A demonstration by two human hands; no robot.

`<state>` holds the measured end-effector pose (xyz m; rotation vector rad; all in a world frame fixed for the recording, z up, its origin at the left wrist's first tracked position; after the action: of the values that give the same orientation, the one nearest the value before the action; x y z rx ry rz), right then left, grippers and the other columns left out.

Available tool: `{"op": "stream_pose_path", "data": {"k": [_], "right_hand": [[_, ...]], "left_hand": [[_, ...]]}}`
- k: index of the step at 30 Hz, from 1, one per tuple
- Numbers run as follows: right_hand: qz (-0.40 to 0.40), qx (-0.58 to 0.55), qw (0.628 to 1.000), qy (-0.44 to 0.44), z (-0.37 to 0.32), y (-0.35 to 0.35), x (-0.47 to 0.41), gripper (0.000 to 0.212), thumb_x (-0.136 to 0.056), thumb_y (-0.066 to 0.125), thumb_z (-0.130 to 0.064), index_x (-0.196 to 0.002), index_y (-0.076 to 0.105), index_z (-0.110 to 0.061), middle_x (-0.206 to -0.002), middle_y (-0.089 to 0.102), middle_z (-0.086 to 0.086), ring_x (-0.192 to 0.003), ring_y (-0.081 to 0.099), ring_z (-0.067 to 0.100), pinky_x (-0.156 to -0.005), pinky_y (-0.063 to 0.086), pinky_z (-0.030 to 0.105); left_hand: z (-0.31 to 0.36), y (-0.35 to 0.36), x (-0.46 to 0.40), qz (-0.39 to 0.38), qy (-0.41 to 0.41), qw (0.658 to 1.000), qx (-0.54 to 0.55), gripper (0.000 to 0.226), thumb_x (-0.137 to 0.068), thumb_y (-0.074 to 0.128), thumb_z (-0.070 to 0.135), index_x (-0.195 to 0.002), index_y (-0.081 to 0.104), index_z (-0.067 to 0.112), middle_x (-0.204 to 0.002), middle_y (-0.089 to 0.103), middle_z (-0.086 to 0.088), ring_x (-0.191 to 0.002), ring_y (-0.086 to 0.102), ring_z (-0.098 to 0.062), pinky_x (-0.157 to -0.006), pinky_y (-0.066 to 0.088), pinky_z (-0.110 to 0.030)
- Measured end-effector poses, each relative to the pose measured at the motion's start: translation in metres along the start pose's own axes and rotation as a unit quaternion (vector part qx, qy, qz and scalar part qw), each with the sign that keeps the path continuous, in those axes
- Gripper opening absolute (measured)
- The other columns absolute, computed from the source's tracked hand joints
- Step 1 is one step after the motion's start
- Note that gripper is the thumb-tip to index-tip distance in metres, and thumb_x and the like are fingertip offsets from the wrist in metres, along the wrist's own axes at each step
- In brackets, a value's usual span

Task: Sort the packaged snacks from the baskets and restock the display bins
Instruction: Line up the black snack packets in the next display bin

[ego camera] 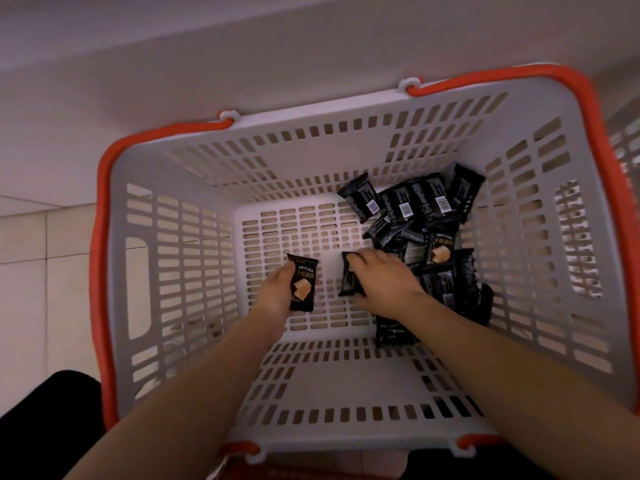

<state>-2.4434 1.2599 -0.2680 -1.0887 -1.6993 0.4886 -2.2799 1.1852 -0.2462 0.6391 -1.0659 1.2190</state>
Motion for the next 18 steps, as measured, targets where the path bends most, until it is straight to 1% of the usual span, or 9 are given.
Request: {"op": "stream_pose_path", "data": {"k": [1,2,3,5,6,7,11,16,18], "right_hand": [[0.007,-0.162,0.986,0.049,0.0,-0.007,0.004,0.059,-0.085,0.061,-0.027,-0.136,0.035,-0.013,-0.129,0.05,0.009,-0.113,0.05,0.023,-0.09,0.043,0.032],[0.0,-0.37,0.922,0.111,-0.002,-0.017,0.009,0.048,-0.086,0.06,-0.025,-0.13,0.043,-0.014,-0.117,0.057,0.005,-0.099,0.057,0.018,-0.08,0.046,0.028],[-0.018,-0.581,0.799,0.153,-0.003,-0.026,0.013,0.033,-0.09,0.053,-0.021,-0.122,0.049,-0.014,-0.108,0.06,0.004,-0.089,0.061,0.015,-0.075,0.048,0.026],[-0.041,-0.83,0.531,0.169,0.0,-0.041,0.023,0.027,-0.091,0.037,-0.012,-0.112,0.052,-0.008,-0.103,0.061,0.013,-0.084,0.066,0.025,-0.07,0.054,0.033],[-0.043,-0.879,0.45,0.154,0.003,-0.048,0.028,0.031,-0.085,0.035,-0.009,-0.11,0.052,-0.004,-0.104,0.06,0.017,-0.085,0.068,0.033,-0.07,0.057,0.039],[-0.045,-0.896,0.422,0.131,0.005,-0.054,0.032,0.035,-0.079,0.036,-0.009,-0.108,0.052,-0.002,-0.106,0.06,0.02,-0.087,0.068,0.04,-0.07,0.058,0.044],[-0.042,-0.882,0.459,0.099,0.003,-0.068,0.044,0.042,-0.079,0.052,-0.032,-0.115,0.057,-0.01,-0.107,0.067,0.013,-0.09,0.068,0.037,-0.072,0.058,0.043],[0.012,-0.756,0.624,0.195,0.003,-0.057,0.047,0.018,-0.089,0.058,-0.012,-0.106,0.062,-0.014,-0.088,0.07,0.001,-0.074,0.068,0.014,-0.063,0.054,0.022],[0.028,-0.801,0.562,0.203,0.004,-0.049,0.047,0.018,-0.089,0.056,-0.005,-0.105,0.061,-0.013,-0.089,0.072,0.003,-0.074,0.069,0.013,-0.061,0.055,0.02]], "left_hand": [[0.001,0.0,0.002,0.004,-0.006,0.999,0.032,0.025,-0.099,0.042,0.033,-0.105,0.057,0.014,-0.089,0.065,-0.007,-0.074,0.062,-0.02,-0.06,0.051,-0.031],[0.001,0.0,0.003,0.005,-0.012,0.998,0.061,0.024,-0.098,0.043,0.033,-0.103,0.058,0.015,-0.089,0.065,-0.006,-0.075,0.062,-0.021,-0.062,0.051,-0.032],[0.0,0.001,0.004,-0.001,-0.014,0.997,0.081,0.025,-0.098,0.043,0.034,-0.104,0.058,0.015,-0.091,0.067,-0.007,-0.075,0.063,-0.02,-0.064,0.051,-0.033],[-0.002,0.004,0.005,-0.021,-0.007,0.995,0.098,0.028,-0.099,0.041,0.034,-0.103,0.061,0.014,-0.085,0.071,-0.006,-0.071,0.065,-0.018,-0.063,0.051,-0.032],[-0.003,0.006,0.006,-0.029,-0.002,0.994,0.103,0.029,-0.099,0.04,0.034,-0.099,0.062,0.015,-0.077,0.073,-0.003,-0.068,0.066,-0.017,-0.063,0.051,-0.031],[-0.003,0.008,0.007,-0.036,0.002,0.993,0.109,0.03,-0.099,0.04,0.035,-0.095,0.062,0.016,-0.072,0.073,-0.002,-0.066,0.066,-0.015,-0.063,0.051,-0.03],[0.005,0.019,0.01,-0.072,0.002,0.984,0.161,0.032,-0.099,0.038,0.036,-0.095,0.062,0.016,-0.071,0.073,-0.002,-0.06,0.067,-0.013,-0.06,0.052,-0.029],[0.018,0.031,0.013,-0.098,0.02,0.981,0.165,0.033,-0.098,0.04,0.036,-0.109,0.062,0.015,-0.091,0.072,-0.004,-0.078,0.068,-0.015,-0.066,0.052,-0.03],[0.019,0.036,0.014,-0.111,0.024,0.98,0.16,0.036,-0.098,0.039,0.037,-0.117,0.059,0.013,-0.102,0.07,-0.007,-0.086,0.066,-0.017,-0.073,0.051,-0.032]]}}
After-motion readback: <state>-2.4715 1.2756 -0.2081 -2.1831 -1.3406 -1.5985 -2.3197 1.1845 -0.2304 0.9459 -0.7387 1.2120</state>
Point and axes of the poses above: each hand's wrist, its own x-axis away from the middle knuckle, its own y-axis out of the palm, z = x × y, the point moved 1 cm from there along -x, towards the middle knuckle
